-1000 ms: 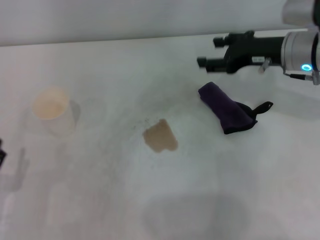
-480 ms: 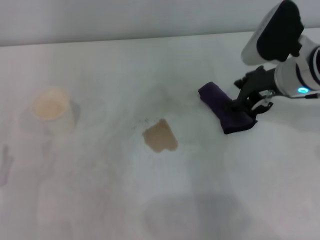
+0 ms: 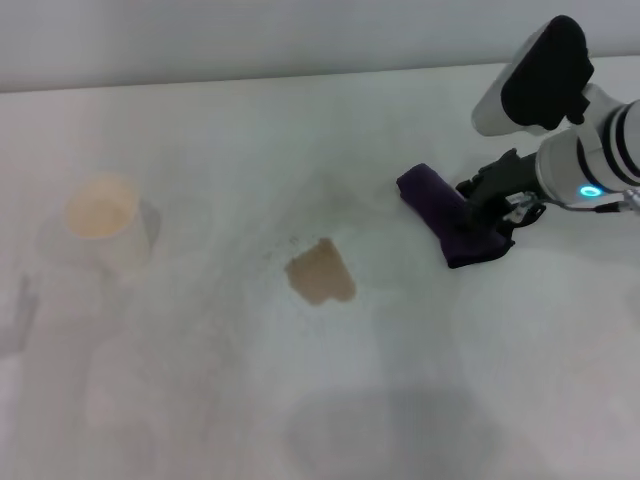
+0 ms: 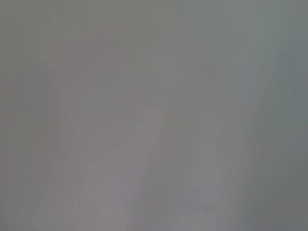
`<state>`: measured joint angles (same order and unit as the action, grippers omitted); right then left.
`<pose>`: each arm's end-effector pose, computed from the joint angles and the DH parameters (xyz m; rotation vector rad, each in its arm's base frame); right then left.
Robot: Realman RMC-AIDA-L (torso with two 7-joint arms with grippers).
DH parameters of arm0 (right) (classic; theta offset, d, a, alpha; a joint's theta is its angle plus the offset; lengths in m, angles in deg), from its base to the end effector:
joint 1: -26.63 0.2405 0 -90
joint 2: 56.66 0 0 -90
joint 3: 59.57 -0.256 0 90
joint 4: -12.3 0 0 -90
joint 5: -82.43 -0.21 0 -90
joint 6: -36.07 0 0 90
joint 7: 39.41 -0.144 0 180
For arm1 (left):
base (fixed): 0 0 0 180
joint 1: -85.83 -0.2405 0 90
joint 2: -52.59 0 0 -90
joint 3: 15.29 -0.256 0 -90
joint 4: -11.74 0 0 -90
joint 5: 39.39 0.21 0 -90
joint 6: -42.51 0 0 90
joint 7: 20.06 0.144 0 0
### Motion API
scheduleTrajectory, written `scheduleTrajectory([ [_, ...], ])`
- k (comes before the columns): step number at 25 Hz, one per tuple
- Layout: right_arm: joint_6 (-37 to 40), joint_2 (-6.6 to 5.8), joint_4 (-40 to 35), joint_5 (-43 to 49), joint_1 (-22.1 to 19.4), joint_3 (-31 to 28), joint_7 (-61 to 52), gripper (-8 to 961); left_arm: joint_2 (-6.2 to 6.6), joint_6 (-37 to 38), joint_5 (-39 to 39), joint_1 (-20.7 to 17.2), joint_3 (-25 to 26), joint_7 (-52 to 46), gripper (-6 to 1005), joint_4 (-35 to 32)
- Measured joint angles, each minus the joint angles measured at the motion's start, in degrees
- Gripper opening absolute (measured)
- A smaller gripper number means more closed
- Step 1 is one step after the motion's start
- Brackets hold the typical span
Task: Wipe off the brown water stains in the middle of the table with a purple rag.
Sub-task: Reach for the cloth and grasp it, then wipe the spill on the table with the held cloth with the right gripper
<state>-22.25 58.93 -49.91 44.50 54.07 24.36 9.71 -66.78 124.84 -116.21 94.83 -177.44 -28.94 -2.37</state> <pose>0.2608 0.3770 -0.0123 -2.4658 0.7065 -0.3522 -0.3603 0.2181 -0.0256 -1.4682 -0.6610 -0.7638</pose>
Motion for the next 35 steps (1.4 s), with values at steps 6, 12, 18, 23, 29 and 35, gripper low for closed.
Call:
scheduleTrajectory([
  [6,1.66,-0.01,2.99,-0.62,1.36,-0.16,-0.44,457,0.02,-0.04,0.01,1.19,-0.01,0.00,893,0.14],
  [12,1.88,-0.20,4.17,-0.53,1.52,-0.34,-0.38,394,0.12,-0.04,0.00,1.44,0.00,0.00,893,0.49],
  [18,1.66,-0.20,3.66,-0.66,1.56,-0.44,-0.15,152,0.12,-0.08,0.00,1.91,0.00,0.00,893,0.88],
  [23,0.81,-0.15,0.82,-0.95,1.32,-0.08,-0.03,100,0.11,-0.08,-0.04,2.11,-0.01,0.00,894,0.93],
  [29,-3.40,-0.15,-6.08,-6.99,0.17,4.44,3.25,99,0.10,-0.08,-0.14,2.20,-0.01,0.00,894,0.98],
  [35,-3.17,0.16,-9.88,-9.10,0.14,17.59,5.39,99,0.08,-0.06,-0.18,2.52,-0.01,0.00,894,1.02],
])
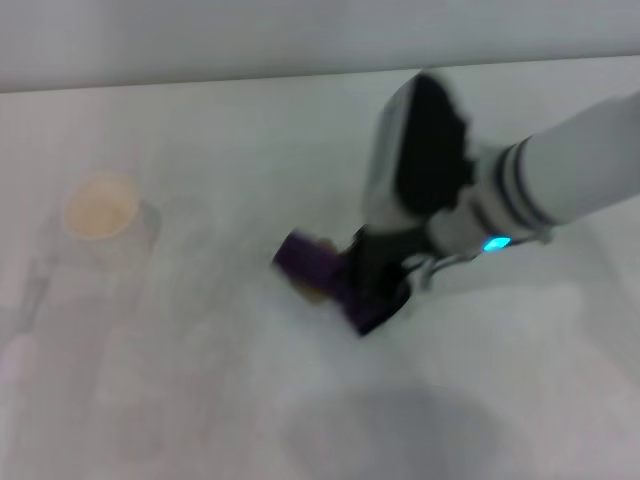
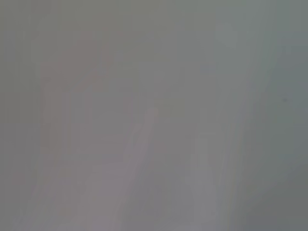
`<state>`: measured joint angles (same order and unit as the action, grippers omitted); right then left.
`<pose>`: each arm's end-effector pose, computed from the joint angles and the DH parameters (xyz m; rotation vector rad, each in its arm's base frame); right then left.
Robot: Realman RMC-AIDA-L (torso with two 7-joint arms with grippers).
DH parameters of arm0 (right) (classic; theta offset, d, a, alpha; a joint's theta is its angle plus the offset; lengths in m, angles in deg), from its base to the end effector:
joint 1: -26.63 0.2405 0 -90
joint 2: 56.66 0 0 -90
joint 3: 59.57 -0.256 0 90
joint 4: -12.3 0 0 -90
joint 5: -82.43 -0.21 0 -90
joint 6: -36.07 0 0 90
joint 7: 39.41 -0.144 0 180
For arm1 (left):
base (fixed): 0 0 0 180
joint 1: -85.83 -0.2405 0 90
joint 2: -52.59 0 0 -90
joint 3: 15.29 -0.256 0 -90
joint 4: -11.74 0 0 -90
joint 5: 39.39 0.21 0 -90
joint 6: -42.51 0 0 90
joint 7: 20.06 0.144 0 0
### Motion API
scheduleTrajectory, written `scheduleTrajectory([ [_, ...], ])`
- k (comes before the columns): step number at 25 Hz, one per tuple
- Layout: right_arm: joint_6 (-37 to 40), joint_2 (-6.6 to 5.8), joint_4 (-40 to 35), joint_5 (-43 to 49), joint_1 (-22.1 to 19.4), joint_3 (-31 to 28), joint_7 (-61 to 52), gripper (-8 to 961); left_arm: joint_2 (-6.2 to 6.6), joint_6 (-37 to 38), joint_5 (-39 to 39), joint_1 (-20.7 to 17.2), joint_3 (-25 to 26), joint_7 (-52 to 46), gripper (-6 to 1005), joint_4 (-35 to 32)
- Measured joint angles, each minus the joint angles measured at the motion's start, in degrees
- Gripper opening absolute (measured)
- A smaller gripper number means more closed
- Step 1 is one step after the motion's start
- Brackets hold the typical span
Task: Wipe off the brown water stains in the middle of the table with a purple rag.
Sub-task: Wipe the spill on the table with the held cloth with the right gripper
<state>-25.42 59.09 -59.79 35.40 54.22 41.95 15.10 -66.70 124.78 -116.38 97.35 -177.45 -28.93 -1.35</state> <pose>0.1852 0.3398 -0.0683 -2.7982 0.2783 -0.3160 -0.3544 0.2333 -0.0224 -1.4873 -0.6209 -0.7782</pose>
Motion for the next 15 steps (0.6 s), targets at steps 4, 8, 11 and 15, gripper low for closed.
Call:
scheduleTrajectory([
  [4,1.79,0.15,1.13,-3.98,2.15,8.05,1.84,99,-0.06,-0.01,0.00,0.44,0.00,0.00,894,0.00],
  [8,4.99,0.25,3.52,-7.59,3.90,13.13,4.23,100,-0.06,-0.03,0.00,0.72,0.00,0.00,894,0.00],
  [11,9.78,0.31,5.86,-7.88,4.46,14.65,4.50,99,-0.07,-0.06,0.00,0.87,0.00,0.00,894,0.00],
  [15,16.58,0.09,9.29,-7.64,4.75,13.42,4.47,99,-0.06,-0.09,-0.53,0.55,0.00,0.00,895,0.00],
])
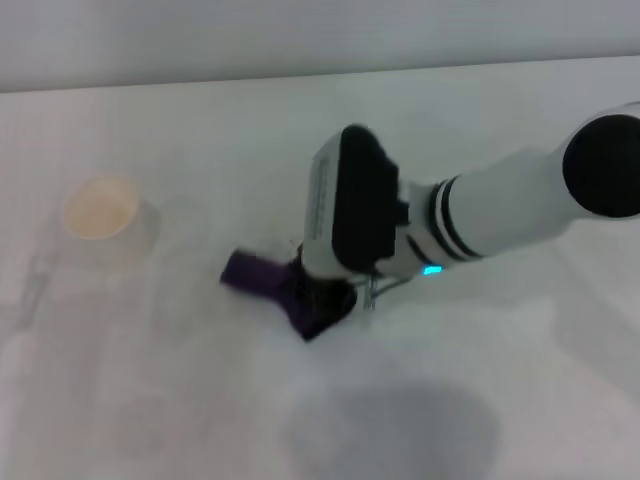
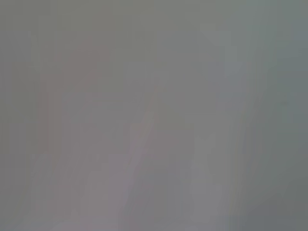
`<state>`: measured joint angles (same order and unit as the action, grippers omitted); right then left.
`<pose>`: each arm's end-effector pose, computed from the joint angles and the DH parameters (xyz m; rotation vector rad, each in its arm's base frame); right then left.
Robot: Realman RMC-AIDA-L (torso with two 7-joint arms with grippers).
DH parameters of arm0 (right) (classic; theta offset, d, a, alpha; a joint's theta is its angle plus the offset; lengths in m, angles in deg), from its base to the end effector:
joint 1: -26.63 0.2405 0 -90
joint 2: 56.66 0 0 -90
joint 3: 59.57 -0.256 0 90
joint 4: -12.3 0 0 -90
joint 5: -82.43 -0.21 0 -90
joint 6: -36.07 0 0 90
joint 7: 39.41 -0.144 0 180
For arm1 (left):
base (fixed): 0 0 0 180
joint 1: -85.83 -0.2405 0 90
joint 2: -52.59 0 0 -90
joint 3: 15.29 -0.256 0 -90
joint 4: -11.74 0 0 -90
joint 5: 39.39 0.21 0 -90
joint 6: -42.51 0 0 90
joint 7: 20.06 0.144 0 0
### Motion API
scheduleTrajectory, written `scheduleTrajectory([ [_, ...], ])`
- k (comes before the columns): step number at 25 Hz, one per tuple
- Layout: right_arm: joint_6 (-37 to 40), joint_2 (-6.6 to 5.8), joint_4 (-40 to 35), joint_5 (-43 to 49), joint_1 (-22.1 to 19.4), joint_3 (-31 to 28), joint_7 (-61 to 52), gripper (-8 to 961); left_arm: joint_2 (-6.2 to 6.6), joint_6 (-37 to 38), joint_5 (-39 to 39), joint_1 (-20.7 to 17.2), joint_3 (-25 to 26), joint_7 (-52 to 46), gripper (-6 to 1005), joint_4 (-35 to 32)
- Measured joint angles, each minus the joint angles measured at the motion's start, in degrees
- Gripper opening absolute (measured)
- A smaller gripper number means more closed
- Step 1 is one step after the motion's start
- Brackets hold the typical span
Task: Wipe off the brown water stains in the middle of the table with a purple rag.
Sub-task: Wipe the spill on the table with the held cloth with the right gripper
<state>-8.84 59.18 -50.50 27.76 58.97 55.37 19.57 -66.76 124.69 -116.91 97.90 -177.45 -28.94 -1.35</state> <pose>0.1734 0.3374 -0.1188 -2.8202 0.0662 -0.2460 -0.3529 0.2368 -0.0220 -1.4824 -0.6192 -0.7836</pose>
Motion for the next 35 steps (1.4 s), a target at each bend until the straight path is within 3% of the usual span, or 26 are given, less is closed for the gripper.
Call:
scheduleTrajectory([
  [8,5.56,0.10,9.60,4.44,4.04,-5.68,-1.39,99,-0.07,-0.01,-0.11,-0.34,0.00,0.00,895,-0.35],
  [16,6.52,-0.15,10.65,8.64,3.66,-12.83,-2.48,99,-0.05,-0.01,-0.10,-0.02,0.00,0.00,893,-0.13],
  [19,3.89,0.03,9.09,8.27,3.36,-12.53,-2.09,99,0.03,0.00,-0.09,0.18,0.00,0.00,893,-0.07],
  [26,0.45,0.18,3.04,-3.10,2.02,-1.54,1.60,111,0.09,0.00,-0.49,0.68,0.09,0.00,893,0.06],
  [29,0.96,0.29,2.99,-3.44,2.03,0.07,1.84,120,0.09,0.00,-0.89,0.89,0.09,0.00,893,0.12],
  [32,3.76,0.16,4.28,-3.30,1.93,-0.07,1.61,128,0.09,0.01,-0.94,1.04,0.09,0.00,893,0.46],
  [35,5.67,-0.20,5.12,-3.17,0.56,-4.48,1.79,137,0.09,0.00,-1.16,1.09,0.10,0.00,893,0.90],
])
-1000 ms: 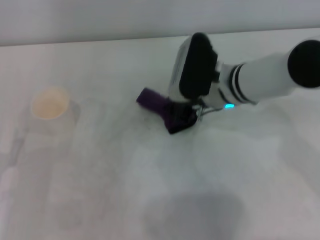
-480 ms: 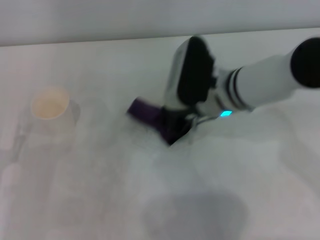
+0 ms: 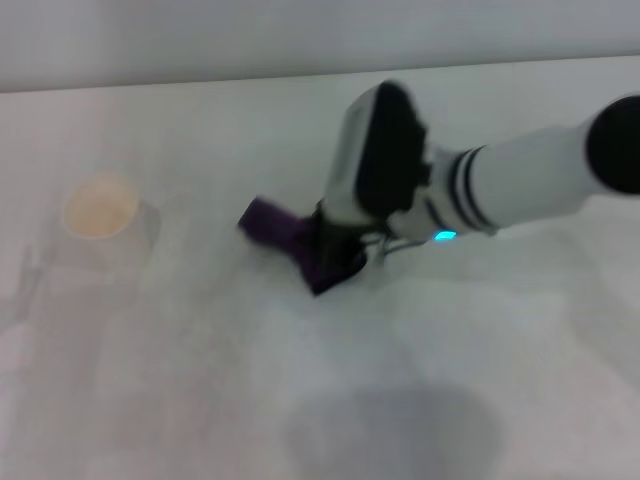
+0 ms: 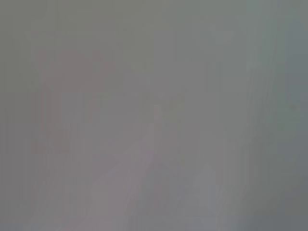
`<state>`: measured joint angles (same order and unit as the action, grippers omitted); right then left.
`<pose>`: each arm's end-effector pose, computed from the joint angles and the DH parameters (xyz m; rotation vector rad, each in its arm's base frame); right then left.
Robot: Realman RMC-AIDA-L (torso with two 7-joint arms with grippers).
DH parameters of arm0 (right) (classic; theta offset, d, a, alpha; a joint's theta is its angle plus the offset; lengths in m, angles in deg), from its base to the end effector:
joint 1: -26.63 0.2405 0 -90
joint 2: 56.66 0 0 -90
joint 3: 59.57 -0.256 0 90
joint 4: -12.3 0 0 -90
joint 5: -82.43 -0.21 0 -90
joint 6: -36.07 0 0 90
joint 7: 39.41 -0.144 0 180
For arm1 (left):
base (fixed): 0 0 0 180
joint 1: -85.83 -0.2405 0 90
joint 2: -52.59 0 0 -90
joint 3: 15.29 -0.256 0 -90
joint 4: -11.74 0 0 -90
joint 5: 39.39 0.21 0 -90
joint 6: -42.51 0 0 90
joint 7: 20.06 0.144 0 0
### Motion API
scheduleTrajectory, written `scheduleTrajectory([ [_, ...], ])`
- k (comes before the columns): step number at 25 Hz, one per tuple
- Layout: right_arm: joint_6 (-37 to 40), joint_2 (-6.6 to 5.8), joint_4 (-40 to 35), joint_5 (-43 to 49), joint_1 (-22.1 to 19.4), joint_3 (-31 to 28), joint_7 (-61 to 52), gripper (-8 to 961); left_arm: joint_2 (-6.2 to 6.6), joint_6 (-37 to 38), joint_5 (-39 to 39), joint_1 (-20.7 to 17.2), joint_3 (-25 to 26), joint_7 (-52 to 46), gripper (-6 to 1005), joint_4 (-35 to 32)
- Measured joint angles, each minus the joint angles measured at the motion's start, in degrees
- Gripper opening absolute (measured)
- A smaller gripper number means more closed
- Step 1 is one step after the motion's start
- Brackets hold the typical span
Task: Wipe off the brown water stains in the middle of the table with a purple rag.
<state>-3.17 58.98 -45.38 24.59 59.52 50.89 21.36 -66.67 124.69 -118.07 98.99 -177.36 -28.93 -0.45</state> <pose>0.1871 0.3631 -0.1050 -2.7062 0.1860 -0.1691 -0.3536 0.2433 -0.0168 -1.4707 -0.6017 -0.7783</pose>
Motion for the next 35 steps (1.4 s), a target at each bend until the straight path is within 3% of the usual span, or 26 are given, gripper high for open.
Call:
scheduleTrajectory([
  [8,-1.68,-0.52,-0.52,2.98,-6.24,-14.97,1.69,160,0.00,0.00,-0.38,0.02,0.00,0.00,894,0.50],
  [15,-10.03,-0.53,-1.99,4.34,-9.37,-24.97,1.71,180,0.00,0.06,-0.43,-0.11,0.00,0.00,894,0.64],
  [23,-12.13,-0.55,-1.63,3.98,-9.65,-28.25,1.93,203,0.00,0.00,-0.43,0.36,0.00,0.00,894,0.69],
  [33,-4.00,-0.16,-2.61,-0.46,-10.90,-24.38,3.51,231,0.00,0.17,-0.50,0.41,-0.01,0.00,894,0.68],
  [35,-2.05,-0.26,-3.10,-4.06,-11.47,-25.10,4.23,315,0.00,0.24,-0.51,0.20,0.00,0.00,894,0.68],
])
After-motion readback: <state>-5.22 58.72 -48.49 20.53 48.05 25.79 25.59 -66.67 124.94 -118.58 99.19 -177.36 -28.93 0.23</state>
